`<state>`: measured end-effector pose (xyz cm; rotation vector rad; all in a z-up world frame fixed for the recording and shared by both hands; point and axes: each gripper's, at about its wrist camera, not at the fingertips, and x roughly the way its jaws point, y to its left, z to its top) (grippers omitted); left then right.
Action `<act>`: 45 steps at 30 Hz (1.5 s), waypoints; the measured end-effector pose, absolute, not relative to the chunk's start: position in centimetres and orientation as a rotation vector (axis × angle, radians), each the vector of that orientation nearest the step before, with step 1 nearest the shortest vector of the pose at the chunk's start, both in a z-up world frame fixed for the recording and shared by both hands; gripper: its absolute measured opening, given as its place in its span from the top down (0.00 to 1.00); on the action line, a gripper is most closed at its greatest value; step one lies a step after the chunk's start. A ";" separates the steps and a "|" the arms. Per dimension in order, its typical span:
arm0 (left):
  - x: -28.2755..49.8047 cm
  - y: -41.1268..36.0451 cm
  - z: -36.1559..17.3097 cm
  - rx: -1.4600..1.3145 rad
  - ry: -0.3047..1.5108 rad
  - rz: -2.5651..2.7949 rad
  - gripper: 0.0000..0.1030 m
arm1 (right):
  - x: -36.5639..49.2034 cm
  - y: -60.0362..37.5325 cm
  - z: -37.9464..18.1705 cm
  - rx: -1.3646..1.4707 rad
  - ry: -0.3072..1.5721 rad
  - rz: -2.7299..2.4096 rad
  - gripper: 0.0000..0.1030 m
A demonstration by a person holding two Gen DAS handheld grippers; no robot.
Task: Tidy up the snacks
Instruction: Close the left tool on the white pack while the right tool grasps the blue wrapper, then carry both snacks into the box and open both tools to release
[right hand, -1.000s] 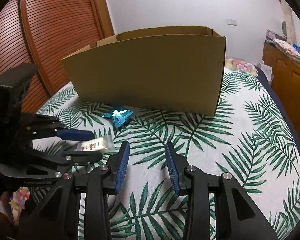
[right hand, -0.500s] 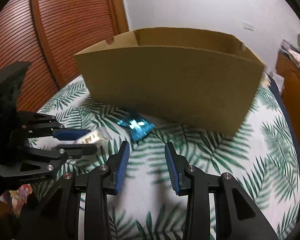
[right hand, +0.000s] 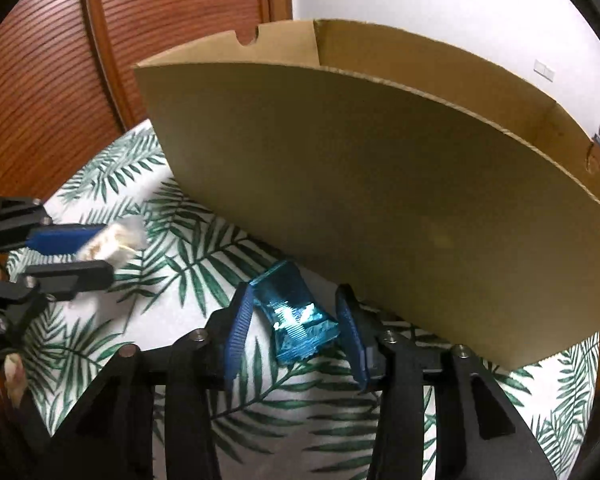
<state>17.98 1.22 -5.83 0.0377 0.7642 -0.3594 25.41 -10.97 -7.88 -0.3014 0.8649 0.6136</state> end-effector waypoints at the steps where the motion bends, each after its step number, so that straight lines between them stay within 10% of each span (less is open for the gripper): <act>1: 18.1 1.4 -5.9 0.031 0.764 -0.358 0.81 | 25.5 -10.9 -8.0 -0.306 0.871 0.621 0.58; 22: 15.9 2.2 -4.5 -0.008 0.737 -0.333 0.81 | 23.5 -11.0 -8.7 -0.329 0.883 0.599 0.71; 45: 14.1 -0.4 5.1 0.021 0.594 -0.349 0.81 | 16.2 -18.2 2.5 -0.164 0.658 0.476 0.71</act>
